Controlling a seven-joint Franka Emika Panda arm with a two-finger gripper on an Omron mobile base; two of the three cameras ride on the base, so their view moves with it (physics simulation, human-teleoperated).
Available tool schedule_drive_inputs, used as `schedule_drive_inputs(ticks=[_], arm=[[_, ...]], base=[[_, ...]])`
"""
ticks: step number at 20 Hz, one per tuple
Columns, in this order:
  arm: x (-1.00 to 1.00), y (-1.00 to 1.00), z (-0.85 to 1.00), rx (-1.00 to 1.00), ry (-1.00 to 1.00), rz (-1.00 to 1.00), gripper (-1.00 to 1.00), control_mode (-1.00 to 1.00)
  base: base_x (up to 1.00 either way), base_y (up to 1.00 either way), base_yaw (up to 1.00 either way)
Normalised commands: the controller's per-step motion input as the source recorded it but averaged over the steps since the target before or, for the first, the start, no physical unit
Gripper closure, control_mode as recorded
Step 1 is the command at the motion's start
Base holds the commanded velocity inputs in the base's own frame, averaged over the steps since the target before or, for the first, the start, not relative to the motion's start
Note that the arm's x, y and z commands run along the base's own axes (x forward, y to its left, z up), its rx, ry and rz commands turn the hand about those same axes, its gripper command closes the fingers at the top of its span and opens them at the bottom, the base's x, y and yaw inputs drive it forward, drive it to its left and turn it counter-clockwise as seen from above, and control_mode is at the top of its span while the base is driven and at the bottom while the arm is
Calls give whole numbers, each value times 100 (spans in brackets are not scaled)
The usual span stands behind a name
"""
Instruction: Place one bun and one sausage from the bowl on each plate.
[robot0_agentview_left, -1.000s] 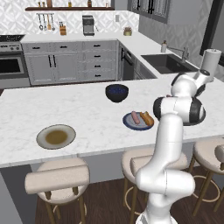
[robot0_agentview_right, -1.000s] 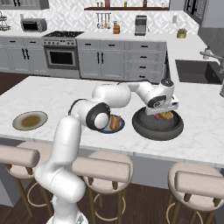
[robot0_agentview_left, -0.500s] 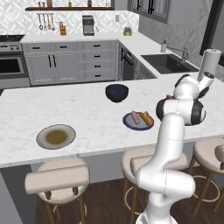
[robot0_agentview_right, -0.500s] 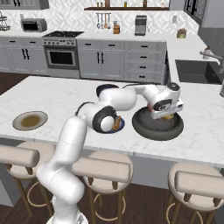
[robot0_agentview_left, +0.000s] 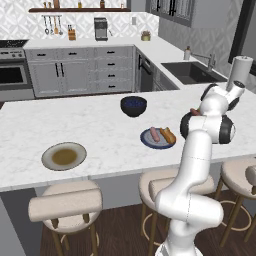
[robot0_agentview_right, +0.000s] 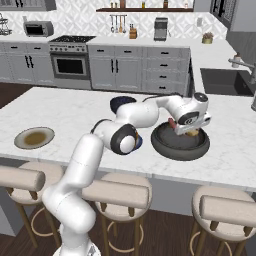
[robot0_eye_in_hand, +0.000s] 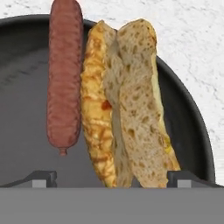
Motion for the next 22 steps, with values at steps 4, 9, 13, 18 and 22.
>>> schedule_drive_inputs(ticks=[4, 9, 13, 18, 22], arm=[[0, 29, -4, -6, 3, 1, -100, -100], [0, 42, -21, -9, 4, 3, -100, -100], [0, 18, -14, -3, 1, 4, -100, -100], [3, -12, 0, 0, 0, 8, -100, -100], [2, -37, 0, 0, -2, 10, -100, -100]], base=[[0, 0, 0], [0, 0, 0], [0, 0, 0], [0, 0, 0], [0, 0, 0]])
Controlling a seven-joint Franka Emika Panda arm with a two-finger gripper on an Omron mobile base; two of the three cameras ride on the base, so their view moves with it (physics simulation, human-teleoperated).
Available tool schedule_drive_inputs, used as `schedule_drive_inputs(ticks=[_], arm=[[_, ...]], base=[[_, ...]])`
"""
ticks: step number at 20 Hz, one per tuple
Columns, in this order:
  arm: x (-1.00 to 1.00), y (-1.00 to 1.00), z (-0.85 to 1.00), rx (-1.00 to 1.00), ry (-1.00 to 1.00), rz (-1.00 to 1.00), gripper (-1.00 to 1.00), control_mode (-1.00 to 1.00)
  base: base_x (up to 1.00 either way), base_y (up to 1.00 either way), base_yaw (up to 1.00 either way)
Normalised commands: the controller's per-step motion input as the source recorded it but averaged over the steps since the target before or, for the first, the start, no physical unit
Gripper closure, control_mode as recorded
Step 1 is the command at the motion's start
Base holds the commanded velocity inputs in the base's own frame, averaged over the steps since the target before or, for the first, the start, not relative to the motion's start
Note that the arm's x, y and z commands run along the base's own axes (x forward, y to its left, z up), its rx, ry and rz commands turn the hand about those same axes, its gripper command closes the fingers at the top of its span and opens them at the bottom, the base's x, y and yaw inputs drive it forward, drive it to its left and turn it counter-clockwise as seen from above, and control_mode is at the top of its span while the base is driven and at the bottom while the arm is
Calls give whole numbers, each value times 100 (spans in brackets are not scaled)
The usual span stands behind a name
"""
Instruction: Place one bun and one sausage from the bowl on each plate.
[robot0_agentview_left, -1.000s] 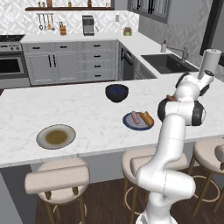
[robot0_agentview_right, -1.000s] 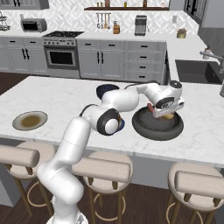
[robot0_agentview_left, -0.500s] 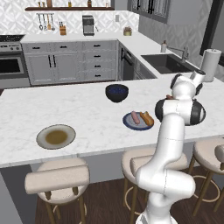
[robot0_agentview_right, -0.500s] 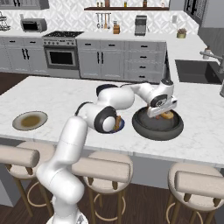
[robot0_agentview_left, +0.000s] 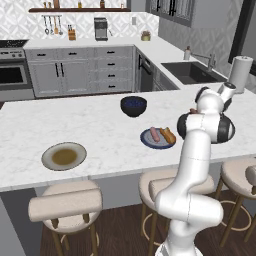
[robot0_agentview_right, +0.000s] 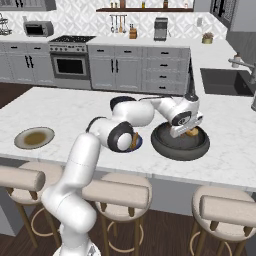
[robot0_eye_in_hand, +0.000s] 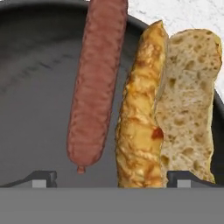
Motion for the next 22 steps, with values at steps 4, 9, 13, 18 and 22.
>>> schedule_drive_inputs(ticks=[4, 9, 13, 18, 22], arm=[[10, -20, -8, 0, 0, 9, -100, -100], [7, 0, -19, 0, 0, 6, 100, -100], [0, 0, -2, 0, 0, 1, 100, -100], [-22, 2, 0, 0, 0, 0, 100, -100], [-58, 20, 26, 0, 0, 0, 100, -100]], base=[[0, 0, 0], [0, 0, 0], [0, 0, 0], [0, 0, 0], [0, 0, 0]])
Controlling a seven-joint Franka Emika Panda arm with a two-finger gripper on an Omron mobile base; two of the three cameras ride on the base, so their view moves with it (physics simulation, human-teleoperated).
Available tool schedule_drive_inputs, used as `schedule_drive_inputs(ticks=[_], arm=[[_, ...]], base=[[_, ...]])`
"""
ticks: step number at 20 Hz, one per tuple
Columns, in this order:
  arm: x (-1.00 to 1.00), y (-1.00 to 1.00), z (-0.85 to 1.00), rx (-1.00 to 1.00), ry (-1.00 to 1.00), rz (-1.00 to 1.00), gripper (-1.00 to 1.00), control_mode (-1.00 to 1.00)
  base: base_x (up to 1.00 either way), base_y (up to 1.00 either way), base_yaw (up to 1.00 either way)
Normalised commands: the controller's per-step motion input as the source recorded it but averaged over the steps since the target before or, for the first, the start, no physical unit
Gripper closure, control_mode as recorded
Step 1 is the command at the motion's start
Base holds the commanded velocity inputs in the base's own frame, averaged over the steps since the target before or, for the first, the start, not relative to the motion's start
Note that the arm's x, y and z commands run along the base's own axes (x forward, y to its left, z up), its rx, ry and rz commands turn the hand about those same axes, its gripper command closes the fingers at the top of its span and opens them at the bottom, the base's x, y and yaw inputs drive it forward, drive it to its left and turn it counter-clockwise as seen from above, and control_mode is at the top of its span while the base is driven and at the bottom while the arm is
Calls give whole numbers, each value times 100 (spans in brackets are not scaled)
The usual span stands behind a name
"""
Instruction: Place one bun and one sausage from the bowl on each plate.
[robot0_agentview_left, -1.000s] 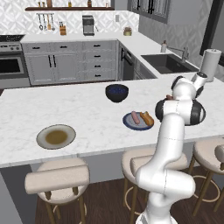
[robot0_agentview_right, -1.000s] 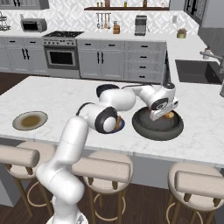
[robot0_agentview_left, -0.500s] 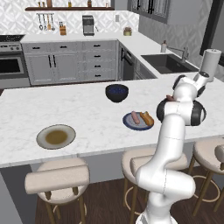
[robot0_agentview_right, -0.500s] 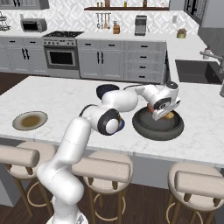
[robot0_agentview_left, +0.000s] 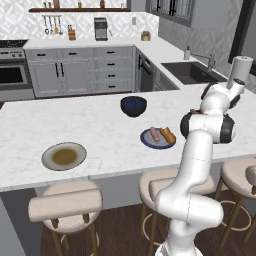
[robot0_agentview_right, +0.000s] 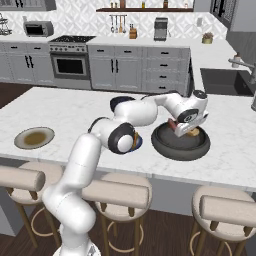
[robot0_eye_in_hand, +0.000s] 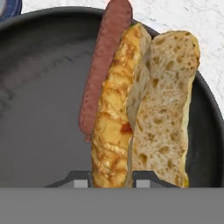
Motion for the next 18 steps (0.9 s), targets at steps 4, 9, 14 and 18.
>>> schedule_drive_inputs(ticks=[4, 9, 14, 18], arm=[[-53, 62, 51, 0, 0, 0, 100, -100], [-41, 97, 46, 0, 0, -1, 100, -100], [-40, 100, 27, 0, 0, -8, 100, -100], [-37, 100, 22, 0, 0, -14, 100, -100]], base=[[0, 0, 0], [0, 0, 0], [0, 0, 0], [0, 0, 0]])
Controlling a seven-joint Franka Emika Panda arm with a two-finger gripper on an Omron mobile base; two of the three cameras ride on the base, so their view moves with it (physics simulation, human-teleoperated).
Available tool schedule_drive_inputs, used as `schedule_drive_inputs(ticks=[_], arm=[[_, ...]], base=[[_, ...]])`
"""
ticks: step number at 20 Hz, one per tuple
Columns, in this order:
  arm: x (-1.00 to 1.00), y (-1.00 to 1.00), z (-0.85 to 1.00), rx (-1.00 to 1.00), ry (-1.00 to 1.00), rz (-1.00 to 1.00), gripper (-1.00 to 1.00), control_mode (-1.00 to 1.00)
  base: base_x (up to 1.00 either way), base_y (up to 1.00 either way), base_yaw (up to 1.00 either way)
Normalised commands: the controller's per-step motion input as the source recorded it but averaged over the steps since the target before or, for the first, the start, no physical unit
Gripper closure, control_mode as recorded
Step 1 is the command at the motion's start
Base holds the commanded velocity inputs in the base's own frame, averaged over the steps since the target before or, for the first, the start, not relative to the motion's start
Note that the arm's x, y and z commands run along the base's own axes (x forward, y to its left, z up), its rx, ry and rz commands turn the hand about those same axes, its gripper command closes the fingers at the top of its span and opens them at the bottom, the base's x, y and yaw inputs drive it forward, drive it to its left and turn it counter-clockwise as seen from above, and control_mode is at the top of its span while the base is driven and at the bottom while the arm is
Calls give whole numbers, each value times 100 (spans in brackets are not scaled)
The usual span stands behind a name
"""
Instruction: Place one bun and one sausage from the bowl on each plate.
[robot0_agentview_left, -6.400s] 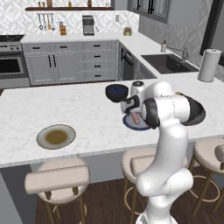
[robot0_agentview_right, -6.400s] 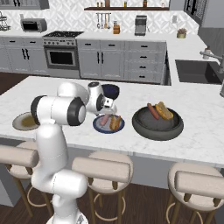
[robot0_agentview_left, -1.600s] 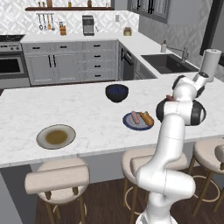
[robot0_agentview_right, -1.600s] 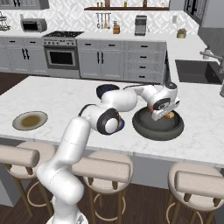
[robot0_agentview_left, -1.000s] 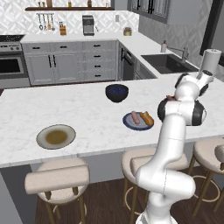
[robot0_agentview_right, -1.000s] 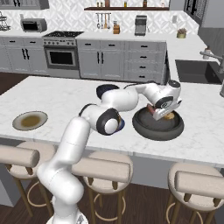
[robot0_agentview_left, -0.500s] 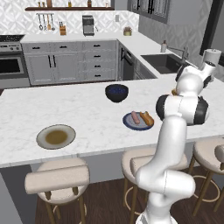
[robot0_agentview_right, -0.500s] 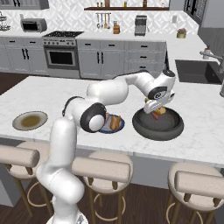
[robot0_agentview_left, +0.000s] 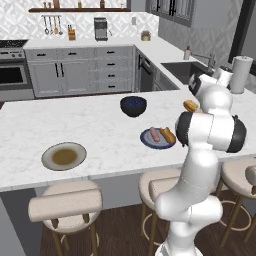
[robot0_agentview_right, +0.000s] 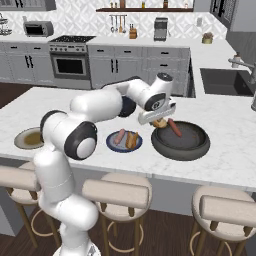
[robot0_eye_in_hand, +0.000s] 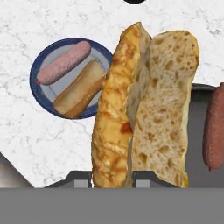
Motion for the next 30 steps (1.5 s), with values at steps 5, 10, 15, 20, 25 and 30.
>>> schedule_drive_inputs(ticks=[5, 10, 15, 20, 25, 30], arm=[[-32, 100, 20, 0, 0, -13, 100, -100], [-18, 99, 8, 0, 0, -12, 100, -100], [0, 100, 4, 0, 0, -10, 100, -100], [2, 100, 10, 2, 0, -1, 100, -100], [0, 100, 1, 5, 0, 0, 100, -100], [0, 91, 0, 7, 0, 0, 100, -100]], base=[[0, 0, 0], [0, 0, 0], [0, 0, 0], [0, 0, 0], [0, 0, 0], [0, 0, 0]])
